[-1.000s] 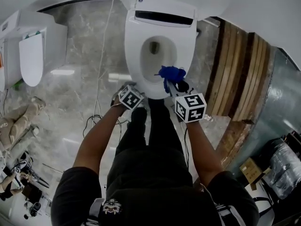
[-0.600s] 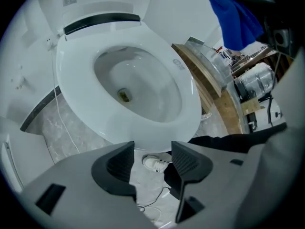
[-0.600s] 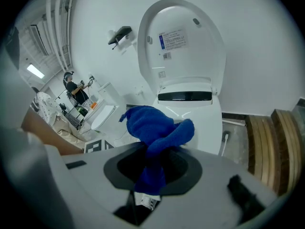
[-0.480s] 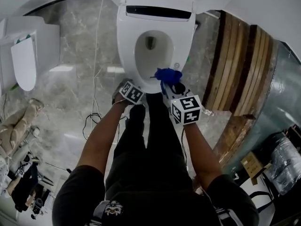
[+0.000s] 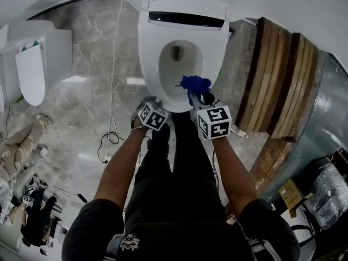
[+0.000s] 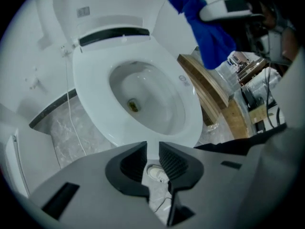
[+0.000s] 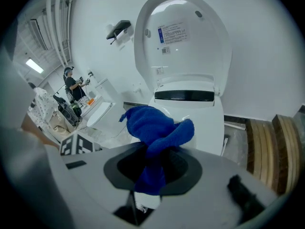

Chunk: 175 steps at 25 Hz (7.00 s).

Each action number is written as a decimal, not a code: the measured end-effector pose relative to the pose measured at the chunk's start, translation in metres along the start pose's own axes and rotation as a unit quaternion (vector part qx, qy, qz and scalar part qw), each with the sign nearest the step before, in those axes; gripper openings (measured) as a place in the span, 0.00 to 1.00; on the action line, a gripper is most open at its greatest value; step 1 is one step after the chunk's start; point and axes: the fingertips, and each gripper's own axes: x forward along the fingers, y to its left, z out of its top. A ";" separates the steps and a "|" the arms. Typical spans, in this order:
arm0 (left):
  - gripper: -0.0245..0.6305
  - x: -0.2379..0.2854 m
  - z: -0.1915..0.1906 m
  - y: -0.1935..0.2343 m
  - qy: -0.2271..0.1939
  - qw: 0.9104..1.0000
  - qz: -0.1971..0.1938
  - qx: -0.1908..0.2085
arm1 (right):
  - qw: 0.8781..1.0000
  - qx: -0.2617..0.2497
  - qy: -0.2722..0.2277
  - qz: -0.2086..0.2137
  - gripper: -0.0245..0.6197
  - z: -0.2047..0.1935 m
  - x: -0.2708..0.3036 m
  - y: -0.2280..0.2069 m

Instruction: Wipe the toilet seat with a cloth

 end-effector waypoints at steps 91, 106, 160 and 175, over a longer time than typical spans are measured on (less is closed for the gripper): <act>0.05 -0.087 0.044 0.022 -0.148 0.974 0.058 -0.160 | 0.963 -0.161 0.213 -0.023 0.16 -0.168 0.077 -0.044; 0.05 -0.089 0.007 0.038 -0.146 0.969 0.072 -0.184 | 0.958 -0.197 0.203 0.051 0.16 -0.187 0.094 0.033; 0.05 -0.072 0.034 0.065 -0.129 0.970 0.113 -0.171 | 0.981 -0.176 0.048 -0.067 0.16 0.090 0.236 -0.058; 0.05 -0.107 0.062 0.059 -0.167 0.967 0.101 -0.166 | 0.984 -0.153 0.035 -0.090 0.16 0.082 0.152 -0.085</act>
